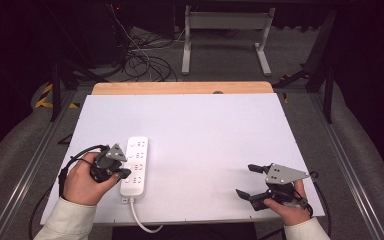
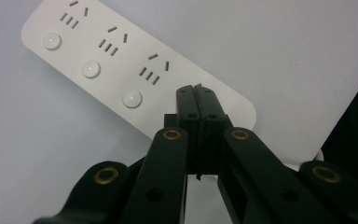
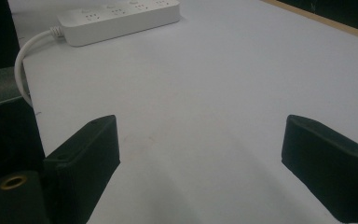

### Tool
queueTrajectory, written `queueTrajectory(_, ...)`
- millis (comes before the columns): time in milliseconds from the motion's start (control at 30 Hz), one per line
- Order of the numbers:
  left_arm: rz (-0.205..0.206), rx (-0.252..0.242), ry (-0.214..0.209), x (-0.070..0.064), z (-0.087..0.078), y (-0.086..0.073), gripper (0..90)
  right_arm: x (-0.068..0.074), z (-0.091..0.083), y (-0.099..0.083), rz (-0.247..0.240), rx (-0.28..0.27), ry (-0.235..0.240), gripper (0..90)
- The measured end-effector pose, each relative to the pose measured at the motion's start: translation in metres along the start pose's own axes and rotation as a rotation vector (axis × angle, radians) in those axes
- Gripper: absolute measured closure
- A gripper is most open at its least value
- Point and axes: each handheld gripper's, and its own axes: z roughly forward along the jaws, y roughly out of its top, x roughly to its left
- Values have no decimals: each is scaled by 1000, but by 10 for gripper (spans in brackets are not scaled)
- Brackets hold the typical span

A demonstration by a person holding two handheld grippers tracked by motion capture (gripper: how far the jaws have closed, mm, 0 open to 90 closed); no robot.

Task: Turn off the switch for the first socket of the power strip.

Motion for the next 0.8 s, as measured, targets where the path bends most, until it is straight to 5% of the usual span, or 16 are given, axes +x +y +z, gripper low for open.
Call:
queueTrajectory(333,-1,-88,-10,-1,-2,-1,879,0,-1,0,3,-4,1,117)
queueTrajectory(367,-9,-102,-5,-2,-3,-1,753,0,-1,0,1,-5,0,117)
queueTrajectory(800,-30,-310,78,-3,-12,-11,315,0,-3,0,3,-9,-4,117)
